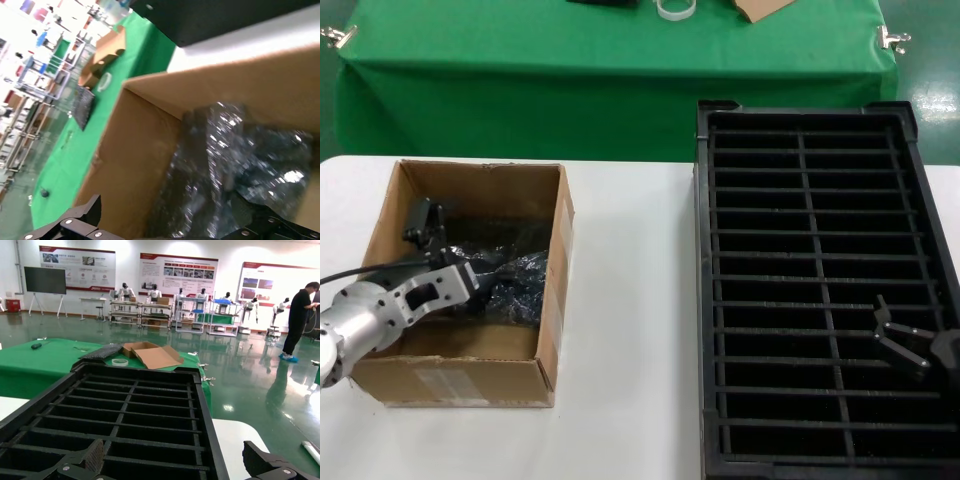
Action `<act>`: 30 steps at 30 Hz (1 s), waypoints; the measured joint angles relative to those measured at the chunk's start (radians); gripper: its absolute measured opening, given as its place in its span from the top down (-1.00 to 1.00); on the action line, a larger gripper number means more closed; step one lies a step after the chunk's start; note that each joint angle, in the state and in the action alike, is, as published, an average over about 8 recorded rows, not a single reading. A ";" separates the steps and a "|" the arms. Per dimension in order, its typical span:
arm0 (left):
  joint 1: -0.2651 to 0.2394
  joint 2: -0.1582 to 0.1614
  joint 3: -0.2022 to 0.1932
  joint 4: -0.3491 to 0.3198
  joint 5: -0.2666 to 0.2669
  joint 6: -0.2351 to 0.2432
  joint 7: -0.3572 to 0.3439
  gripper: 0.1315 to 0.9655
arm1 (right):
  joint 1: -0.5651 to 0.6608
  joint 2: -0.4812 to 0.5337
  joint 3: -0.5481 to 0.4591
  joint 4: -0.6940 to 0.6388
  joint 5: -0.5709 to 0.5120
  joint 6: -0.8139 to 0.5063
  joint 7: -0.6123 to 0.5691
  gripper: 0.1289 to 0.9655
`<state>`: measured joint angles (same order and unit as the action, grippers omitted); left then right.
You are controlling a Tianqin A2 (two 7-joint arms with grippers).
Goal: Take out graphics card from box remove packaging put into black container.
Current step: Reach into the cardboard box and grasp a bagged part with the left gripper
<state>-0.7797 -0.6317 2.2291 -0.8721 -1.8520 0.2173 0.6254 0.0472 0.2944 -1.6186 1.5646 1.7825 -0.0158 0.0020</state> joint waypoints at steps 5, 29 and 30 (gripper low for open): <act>0.013 0.012 -0.054 0.029 0.080 0.036 0.001 -0.80 | 0.000 0.000 0.000 0.000 0.000 0.000 0.000 -1.00; 0.009 0.147 -0.373 0.227 0.135 0.138 0.290 0.13 | 0.000 0.000 0.000 0.000 0.000 0.000 0.000 -1.00; 0.006 0.151 -0.385 0.240 0.131 0.146 0.306 0.19 | 0.000 0.000 0.000 0.000 0.000 0.000 0.000 -1.00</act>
<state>-0.7733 -0.4810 1.8445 -0.6325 -1.7207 0.3636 0.9318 0.0472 0.2944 -1.6186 1.5646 1.7824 -0.0158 0.0021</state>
